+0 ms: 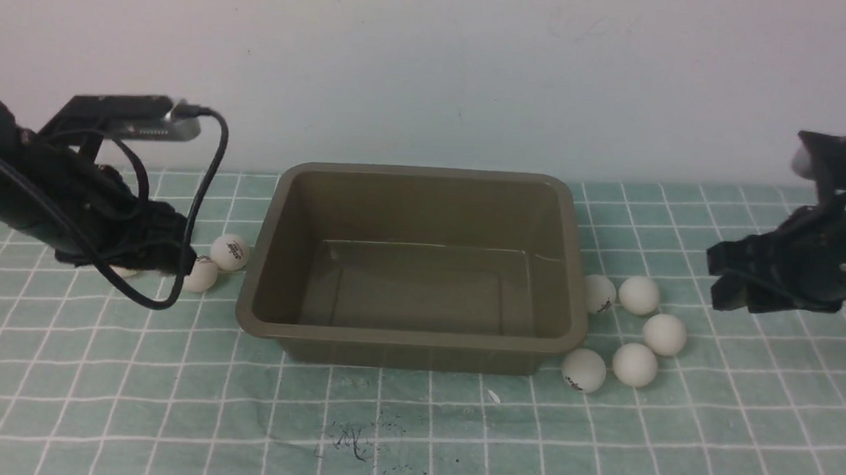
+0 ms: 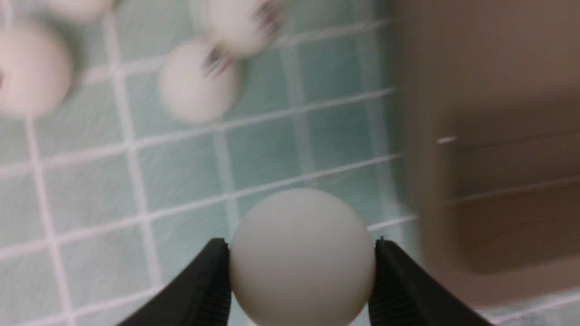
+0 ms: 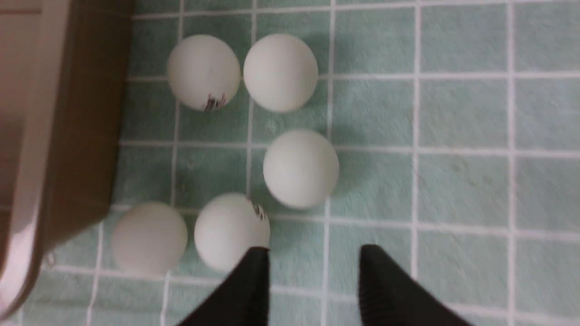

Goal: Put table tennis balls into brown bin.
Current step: 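Drop the ball into the bin, then reach for and grasp a ping pong ball on the table, then release the ping pong ball into the bin and lift the gripper away, then reach for and grasp a ping pong ball on the table beside the basket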

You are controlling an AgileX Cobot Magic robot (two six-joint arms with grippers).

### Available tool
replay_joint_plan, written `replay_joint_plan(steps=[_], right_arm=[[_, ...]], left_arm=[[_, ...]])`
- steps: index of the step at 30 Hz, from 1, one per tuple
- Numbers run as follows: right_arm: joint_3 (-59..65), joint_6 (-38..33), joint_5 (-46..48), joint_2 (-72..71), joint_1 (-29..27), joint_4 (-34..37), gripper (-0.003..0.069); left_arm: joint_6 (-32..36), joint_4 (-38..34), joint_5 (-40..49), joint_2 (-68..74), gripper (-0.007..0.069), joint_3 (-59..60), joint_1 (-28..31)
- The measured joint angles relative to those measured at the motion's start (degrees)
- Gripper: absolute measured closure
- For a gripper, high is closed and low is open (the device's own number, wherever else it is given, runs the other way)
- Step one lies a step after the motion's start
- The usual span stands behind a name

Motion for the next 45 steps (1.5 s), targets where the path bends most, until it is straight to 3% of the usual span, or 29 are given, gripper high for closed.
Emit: replay_joint_plan(steps=[4, 8, 12, 14, 15, 16, 17, 20, 22, 25, 29, 32, 36, 37, 40, 42, 45], right_arm=[[-5.3, -0.8, -0.8, 8.7, 1.5, -0.1, 0.0177], [-7.8, -0.9, -0.8, 14.2, 1.8, -0.3, 0.0115], [-9.3, -1.0, -0.8, 18.6, 1.9, -0.3, 0.0139], [-9.4, -1.0, -0.8, 19.5, 1.9, -0.3, 0.0190], [-9.4, -1.0, -0.8, 19.9, 1.9, -0.8, 0.0262], [-9.5, -1.0, -0.8, 20.0, 1.9, -1.2, 0.0314], [-9.5, -1.0, -0.8, 20.0, 1.9, -1.4, 0.0312], [-9.5, -1.0, 1.3, 16.7, 1.1, -3.1, 0.0299], [-9.5, -1.0, 2.3, 13.6, 0.7, -2.9, 0.0299], [-9.6, -2.1, 1.9, 4.9, 1.5, 2.0, 0.0299], [-10.8, -7.3, 0.0, 0.4, 6.1, 8.3, 0.0299], [-13.4, -11.5, -0.8, 2.2, 11.9, 12.2, 0.0299], [-19.1, -13.6, 0.5, 8.2, 16.1, 13.3, 0.0272], [-21.5, -13.8, 2.2, 10.1, 16.2, 12.9, 0.0209], [-26.5, -12.5, 8.2, 10.7, 15.2, 10.5, 0.0105], [-28.5, -11.5, 12.8, 9.1, 13.6, 8.0, 0.0094], [-27.7, -8.9, 18.2, 3.9, 9.2, 2.0, 0.0172]], left_arm=[[-0.3, -0.9, -2.7, -0.8, 0.0279, -0.9, -8.1], [-1.5, -0.9, -3.9, 3.2, 0.0270, -1.6, -11.5], [-3.6, -0.6, -1.9, 9.4, 0.0135, -5.6, -12.6], [-4.7, 0.1, -0.2, 10.1, 0.0099, -7.6, -12.4], [-6.3, 1.9, 2.2, 10.2, 0.0095, -10.3, -11.8], [-7.5, 3.3, 4.0, 10.0, 0.0107, -12.5, -11.2], [-8.1, 4.2, 4.4, 9.9, 0.0119, -13.0, -11.0], [-15.0, 14.5, 10.0, 7.3, 0.0437, -20.6, -3.7], [-16.4, 17.0, 11.0, 6.7, 0.0536, -21.2, -0.3], [-17.7, 19.4, 12.4, 7.9, 0.0614, -21.3, 6.0], [-15.1, 19.2, 12.4, 12.0, 0.0618, -21.3, 8.5], [-11.9, 18.3, 9.9, 16.0, 0.0570, -21.3, 8.5], [-10.3, 16.2, 3.8, 21.2, 0.0397, -21.3, 8.5], [-10.3, 15.9, 1.6, 22.9, 0.0303, -21.3, 8.5], [-10.4, 15.7, -1.4, 25.6, 0.0165, -21.3, 8.5], [-10.4, 15.6, -3.3, 27.4, 0.0104, -21.3, 8.5], [-10.4, 15.6, -5.8, 30.6, 0.0090, -21.3, 8.5]])
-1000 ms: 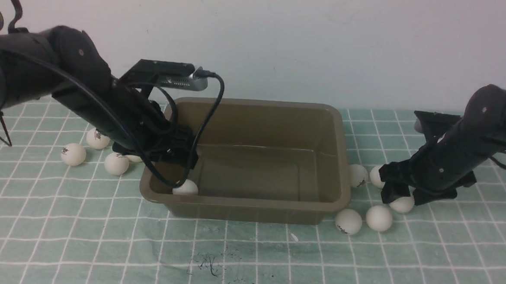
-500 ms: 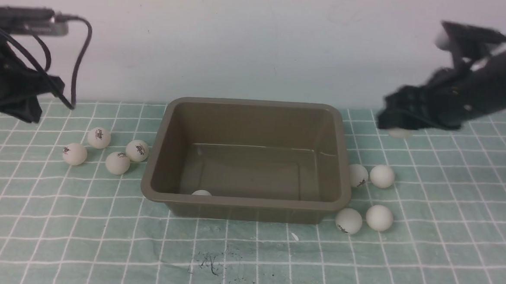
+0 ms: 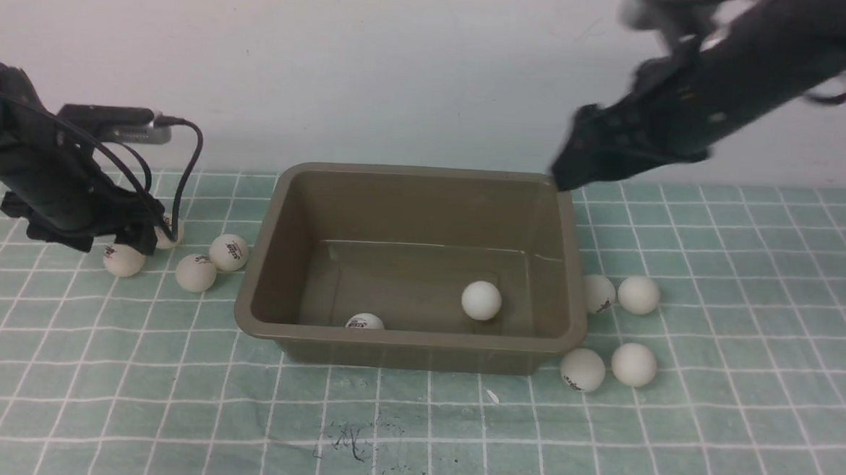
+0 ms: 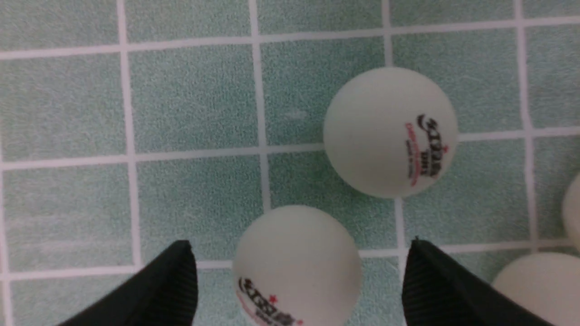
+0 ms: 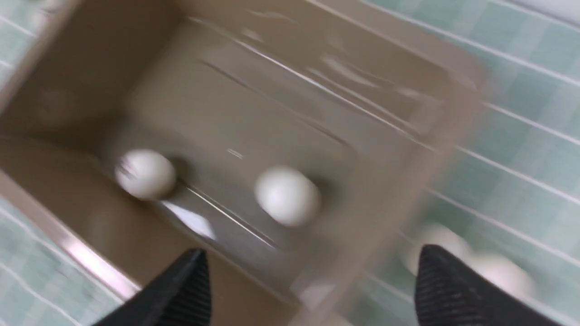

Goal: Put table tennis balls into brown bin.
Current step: 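Reach for and grasp a ping pong ball on the table beside the basket, then drop the ball into the bin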

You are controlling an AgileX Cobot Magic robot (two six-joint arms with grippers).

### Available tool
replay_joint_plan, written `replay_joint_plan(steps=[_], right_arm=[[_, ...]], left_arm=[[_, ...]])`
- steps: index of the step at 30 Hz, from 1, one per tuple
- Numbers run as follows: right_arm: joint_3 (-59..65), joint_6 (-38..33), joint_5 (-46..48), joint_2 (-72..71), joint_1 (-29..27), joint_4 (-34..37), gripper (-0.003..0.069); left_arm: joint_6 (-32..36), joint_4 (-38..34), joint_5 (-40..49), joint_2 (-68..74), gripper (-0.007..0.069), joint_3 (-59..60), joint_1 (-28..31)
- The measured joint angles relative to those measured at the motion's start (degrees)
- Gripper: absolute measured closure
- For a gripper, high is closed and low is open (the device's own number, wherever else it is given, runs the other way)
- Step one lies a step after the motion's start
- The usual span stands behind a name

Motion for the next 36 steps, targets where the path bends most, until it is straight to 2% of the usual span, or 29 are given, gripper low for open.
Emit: replay_joint_plan(steps=[1, 3, 4, 6, 8, 13, 15, 16, 20, 22, 24, 25, 27, 28, 29, 32, 33, 34, 35, 36], right_arm=[[0.3, 0.0, 0.0, -0.3, -0.4, -0.4, 0.0179], [5.6, 2.4, 1.4, -4.6, -5.7, -3.3, 0.0288], [7.8, 2.7, 1.4, -5.7, -7.3, -3.4, 0.0321], [13.5, 3.2, 0.0, -7.5, -10.3, -2.3, 0.0384], [18.3, 3.2, -2.7, -7.8, -11.3, -0.7, 0.0405], [25.4, 3.1, -9.8, -3.9, -10.9, 2.0, 0.0343], [25.8, 2.7, -12.4, -0.7, -9.6, 2.5, 0.0284], [25.8, 2.0, -14.8, 2.0, -7.8, 3.1, 0.0228], [25.8, 0.9, -19.0, 7.1, -4.5, 3.9, 0.0139], [25.8, 0.6, -19.6, 8.5, -4.0, 4.0, 0.0128], [25.8, 0.6, -20.3, 10.3, -3.7, 4.2, 0.0127], [25.8, 1.0, -20.5, 11.5, -3.7, 4.3, 0.0151], [25.8, 1.9, -20.6, 12.0, -3.7, 3.7, 0.0228], [25.7, 2.3, -20.3, 12.0, -3.7, 3.0, 0.0304], [25.1, 3.0, -18.9, 11.8, -3.7, 1.3, 0.0305], [23.3, 4.9, -15.8, 10.2, -3.7, -0.6, 0.0298], [21.2, 5.7, -14.1, 8.2, -3.6, -0.8, 0.0298], [18.9, 6.1, -12.8, 5.7, -3.3, -0.1, 0.0298], [18.9, 6.1, -12.8, 5.7, -3.3, -0.1, 0.0298], [16.4, 5.9, -12.8, 3.5, -2.2, 1.8, 0.0298]], left_arm=[[0.0, 0.0, 0.0, 0.0, 0.0090, 0.0, 0.0], [0.0, 0.0, -0.3, 1.9, 0.0221, 0.0, 0.0], [0.0, 0.0, -0.3, 2.2, 0.0281, 0.0, 0.0], [0.0, 0.2, 0.0, 2.0, 0.0277, -0.2, 0.0], [-0.1, 0.9, 1.9, 1.1, 0.0272, -0.5, 0.0], [-1.1, 1.3, 9.9, -5.4, 0.0272, -2.8, 0.0], [-0.1, -1.9, 11.8, -9.8, 0.0272, -3.8, -0.8], [2.8, -6.5, 12.8, -12.8, 0.0272, -4.2, -2.5], [9.8, -14.8, 15.0, -13.4, 0.0272, -4.4, -8.6], [10.8, -15.8, 15.6, -12.5, 0.0272, -4.4, -10.3], [11.7, -16.4, 16.1, -10.2, 0.0272, -4.4, -13.3], [12.0, -16.5, 16.4, -8.5, 0.0263, -4.3, -14.8], [12.1, -16.7, 16.7, -7.2, 0.0224, -4.3, -15.8], [11.9, -16.9, 16.8, -7.0, 0.0197, -4.5, -16.0], [10.8, -16.0, 17.5, -7.0, 0.0177, -5.6, -15.9], [8.6, -14.3, 18.6, -7.4, 0.0203, -8.1, -15.0], [6.5, -12.1, 20.2, -8.1, 0.0280, -10.3, -13.5], [5.3, -10.5, 21.4, -8.8, 0.0398, -12.0, -11.7], [5.3, -10.2, 21.7, -9.0, 0.0398, -12.3, -11.4], [4.8, -8.4, 22.6, -9.9, 0.0524, -13.9, -8.7]])
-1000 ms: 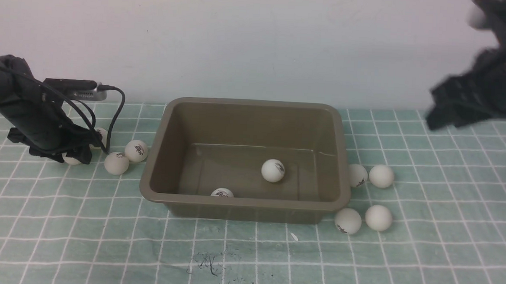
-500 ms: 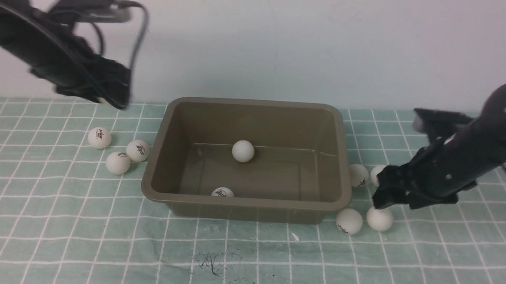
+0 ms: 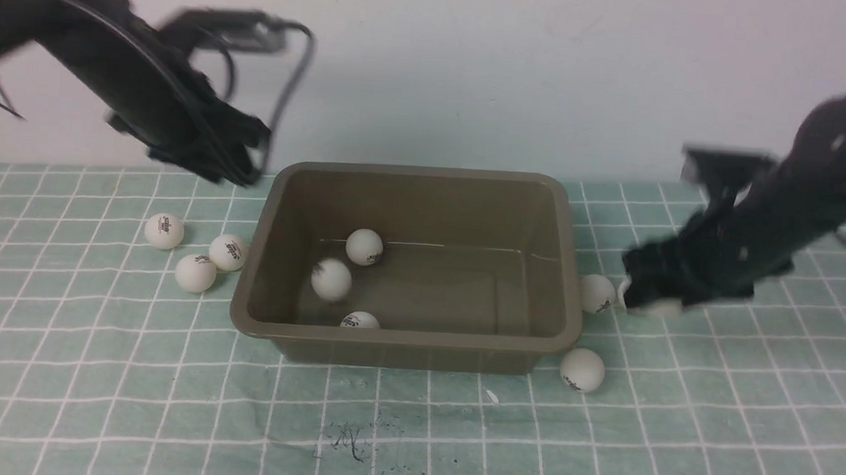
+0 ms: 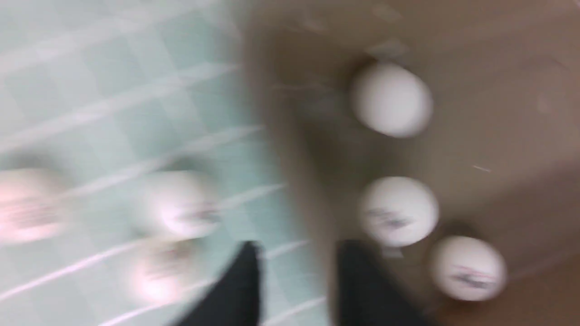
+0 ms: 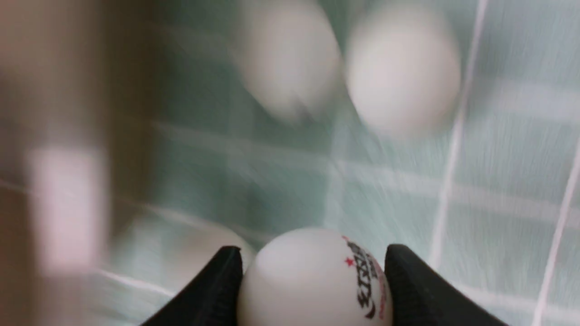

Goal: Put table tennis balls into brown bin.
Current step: 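Reach for and grasp a ping pong ball on the table, then release the ping pong ball into the bin and lift the gripper away, then reach for and grasp a ping pong ball on the table beside the basket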

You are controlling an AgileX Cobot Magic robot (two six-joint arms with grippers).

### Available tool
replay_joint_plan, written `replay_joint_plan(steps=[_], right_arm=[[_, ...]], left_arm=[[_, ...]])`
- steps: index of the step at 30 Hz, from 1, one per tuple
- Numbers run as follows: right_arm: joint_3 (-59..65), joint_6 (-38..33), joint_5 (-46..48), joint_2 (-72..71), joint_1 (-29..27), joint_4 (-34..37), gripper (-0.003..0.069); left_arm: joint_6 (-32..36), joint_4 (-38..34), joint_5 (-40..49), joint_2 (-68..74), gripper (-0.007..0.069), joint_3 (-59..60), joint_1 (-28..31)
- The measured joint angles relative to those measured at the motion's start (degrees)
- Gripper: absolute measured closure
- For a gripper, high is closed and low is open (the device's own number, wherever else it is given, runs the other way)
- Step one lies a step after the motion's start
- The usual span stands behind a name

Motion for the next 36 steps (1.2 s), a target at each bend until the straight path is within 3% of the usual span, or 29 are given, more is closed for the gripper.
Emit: replay_joint_plan(steps=[3, 8, 10, 12, 14, 16, 20, 26, 29, 30, 31, 36], right_arm=[[-5.5, -3.8, -1.5, -2.0, 4.8, 3.6, 0.0298], [-12.1, -6.8, -2.6, 2.5, 10.5, 5.3, 0.0291], [-15.9, -6.6, -0.7, 6.1, 11.1, 4.7, 0.0205], [-17.5, -6.4, 0.4, 7.1, 11.1, 3.5, 0.0144], [-20.3, -3.5, 4.3, 7.5, 10.3, -1.4, 0.0043], [-22.2, 1.1, 7.0, 7.4, 8.0, -8.0, 0.0001], [-22.1, 6.0, 9.3, 7.8, 3.1, -15.0, -0.0006], [-21.2, 7.3, 9.7, 14.4, -2.2, -14.6, 0.0018], [-21.0, 7.4, 10.4, 18.8, -2.5, -13.4, 0.0036], [-21.0, 7.2, 11.0, 20.8, -2.5, -12.5, 0.0054], [-20.9, 6.7, 11.2, 21.6, -2.5, -11.8, 0.0063], [-20.9, 6.2, 11.6, 23.1, -2.5, -10.6, 0.0163]], left_arm=[[-0.1, 0.9, 0.2, -0.2, 0.0610, -0.7, 4.5], [1.3, 0.8, -1.0, 4.2, 0.0574, -0.7, 8.1], [1.8, 0.7, -3.8, 8.0, 0.0464, -0.7, 8.3], [1.8, 0.6, -5.2, 9.4, 0.0413, -0.7, 8.3], [1.6, 0.2, -8.8, 12.5, 0.0275, -0.7, 8.2], [0.8, 0.0, -11.6, 14.6, 0.0172, -0.7, 8.2], [-0.3, 0.0, -13.4, 17.0, 0.0103, -0.7, 8.2], [-0.5, -0.1, -13.5, 19.4, 0.0102, -0.7, 8.1], [-0.5, 0.0, -13.3, 19.8, 0.0176, -0.7, 8.1], [-0.6, 0.5, -12.9, 19.9, 0.0267, -0.7, 8.1], [-0.6, 0.7, -12.7, 19.9, 0.0287, -0.7, 8.1], [-0.8, 2.1, -5.9, 18.2, 0.0280, -4.1, 8.2]])
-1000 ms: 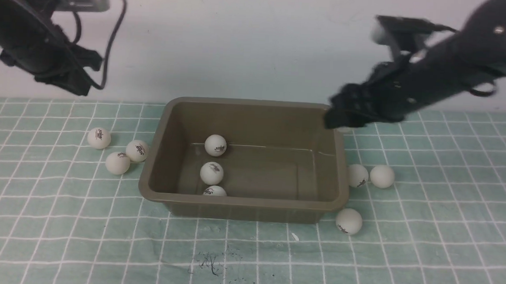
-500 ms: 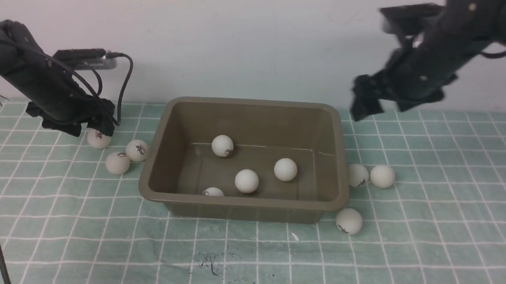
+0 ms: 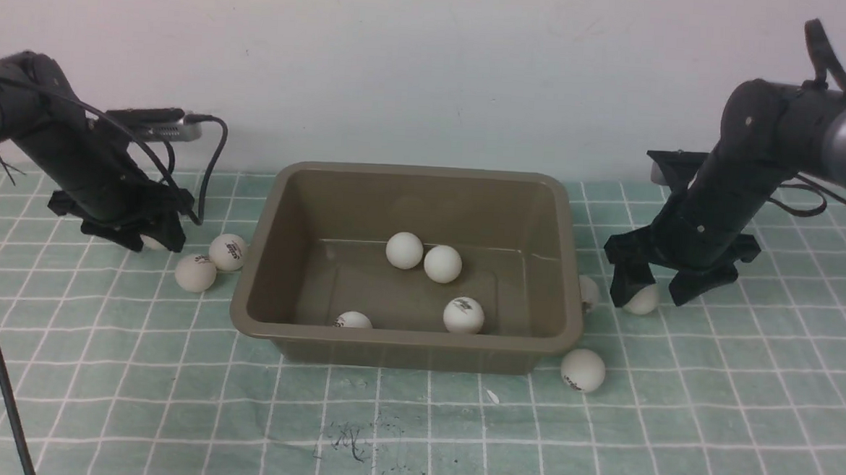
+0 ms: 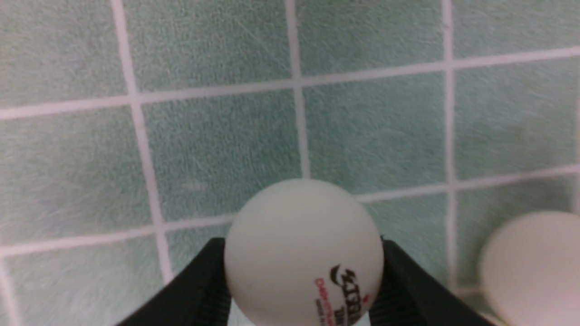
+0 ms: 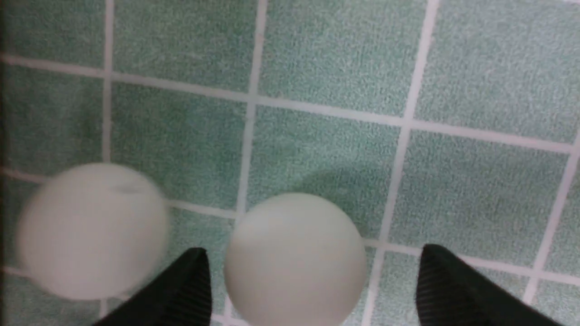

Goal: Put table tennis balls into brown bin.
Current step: 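Reach for and grasp a ping pong ball on the table beside the basket, then drop the ball into the bin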

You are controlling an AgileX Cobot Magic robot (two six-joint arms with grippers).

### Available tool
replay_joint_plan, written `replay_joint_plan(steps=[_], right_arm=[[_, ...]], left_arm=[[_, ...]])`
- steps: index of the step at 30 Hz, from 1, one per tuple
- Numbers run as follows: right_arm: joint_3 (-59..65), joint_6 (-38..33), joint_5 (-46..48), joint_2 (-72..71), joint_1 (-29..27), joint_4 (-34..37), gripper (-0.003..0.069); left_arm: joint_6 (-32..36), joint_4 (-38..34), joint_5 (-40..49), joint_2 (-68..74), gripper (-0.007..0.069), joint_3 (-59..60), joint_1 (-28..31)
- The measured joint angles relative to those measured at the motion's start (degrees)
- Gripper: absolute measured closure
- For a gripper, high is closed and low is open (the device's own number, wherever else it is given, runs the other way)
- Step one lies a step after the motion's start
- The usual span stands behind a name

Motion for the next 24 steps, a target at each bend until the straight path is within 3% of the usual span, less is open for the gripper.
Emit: replay_joint_plan(steps=[2, 3, 9, 12, 17, 19, 21, 24], right_arm=[[0.0, 0.4, 0.1, 0.0, -0.1, -0.5, 0.0297], [-0.1, 0.4, 0.2, -0.1, -0.1, -0.7, 0.0326], [-2.9, 0.4, 4.0, -3.9, 0.0, 1.0, 0.0302], [-5.5, -1.3, 4.3, -9.1, 1.9, 8.6, 0.0302], [-6.2, -8.9, 1.0, -8.3, 10.5, 13.9, 0.0300], [-6.1, -8.6, 1.1, -6.6, 11.9, 14.2, 0.0263], [-6.1, -7.8, 1.6, -5.7, 12.1, 13.8, 0.0176], [-7.9, -6.6, 6.4, -6.0, 11.2, 9.4, 0.0050]], left_arm=[[-0.1, -0.1, 2.4, -2.4, 0.0280, -2.2, -0.1], [-0.1, -0.6, 3.6, -4.2, 0.0280, -3.3, -0.2], [1.6, -4.4, 9.1, -13.8, 0.0280, -5.5, -3.7], [3.8, -5.5, 13.5, -15.5, 0.0280, -5.7, -8.7], [4.6, -6.0, 15.1, -10.3, 0.0280, -5.7, -16.6], [4.0, -6.0, 15.2, -7.9, 0.0280, -5.7, -18.2], [2.9, -5.8, 15.2, -5.7, 0.0254, -5.7, -19.4], [0.5, -3.4, 15.3, -4.7, 0.0132, -6.3, -20.0]])
